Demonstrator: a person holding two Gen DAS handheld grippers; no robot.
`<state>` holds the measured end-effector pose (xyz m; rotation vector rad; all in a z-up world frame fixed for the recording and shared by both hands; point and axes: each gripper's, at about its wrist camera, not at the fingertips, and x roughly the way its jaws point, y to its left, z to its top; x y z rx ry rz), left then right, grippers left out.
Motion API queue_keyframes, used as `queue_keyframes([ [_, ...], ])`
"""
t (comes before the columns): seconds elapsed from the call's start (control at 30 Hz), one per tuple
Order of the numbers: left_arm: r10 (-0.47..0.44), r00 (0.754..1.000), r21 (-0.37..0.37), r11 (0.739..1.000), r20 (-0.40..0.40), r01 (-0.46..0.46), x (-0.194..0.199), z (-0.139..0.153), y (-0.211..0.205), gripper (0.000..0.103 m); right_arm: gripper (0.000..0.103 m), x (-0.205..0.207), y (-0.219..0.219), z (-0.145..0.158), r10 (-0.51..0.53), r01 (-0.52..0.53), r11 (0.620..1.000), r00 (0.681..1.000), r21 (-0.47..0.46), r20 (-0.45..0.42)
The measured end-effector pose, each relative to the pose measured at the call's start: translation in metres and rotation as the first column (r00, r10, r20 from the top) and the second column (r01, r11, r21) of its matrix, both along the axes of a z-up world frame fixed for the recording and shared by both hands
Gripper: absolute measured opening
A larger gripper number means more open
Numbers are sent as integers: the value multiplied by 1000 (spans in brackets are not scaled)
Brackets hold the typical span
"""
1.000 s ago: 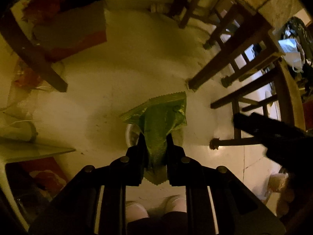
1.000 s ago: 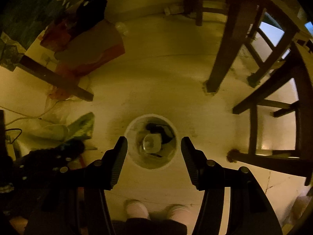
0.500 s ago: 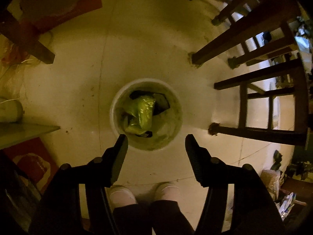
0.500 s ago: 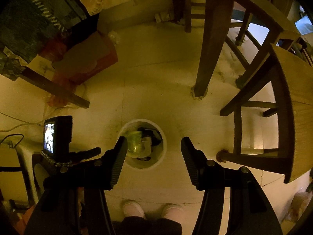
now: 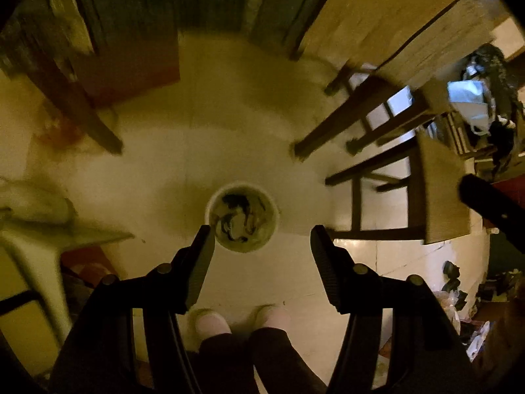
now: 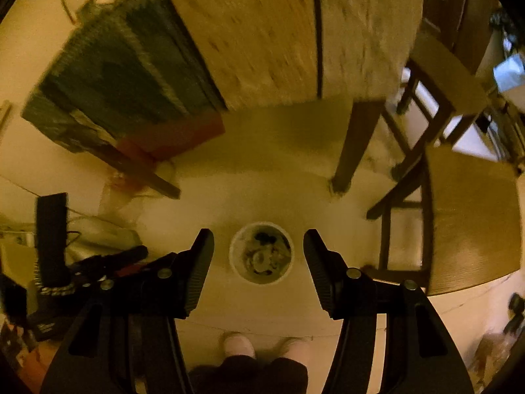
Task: Collect trash
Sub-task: 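Raise both open tools and move them back to the table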
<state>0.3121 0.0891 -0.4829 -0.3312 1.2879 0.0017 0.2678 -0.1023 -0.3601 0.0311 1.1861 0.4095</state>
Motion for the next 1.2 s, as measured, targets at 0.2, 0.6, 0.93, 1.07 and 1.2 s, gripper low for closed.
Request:
queue_keyframes([
  [0.2,8,988,31,999,157,-13,-19,125,14,60,53,-16,4,96,-9,7,1000,995,26,94],
  [0.6,-26,857,98,995,515,-28,-62,350,43,60,53,-60,10,278,-90,64,995,928,83,362],
  [0.93,-77,695,146,988,715,-41,-96,461,51,64,59,-90,19,367,-118,61,991,803,117,583],
  [1.07,-99,652,181,982,752,-59,-97,480,51,77,84,-83,18,379,-154,72,986,756,153,636],
  [1.2,-101,623,199,976,775,-90,-81,486,49,98,95,-65,13,384,-199,103,978,717,181,668],
])
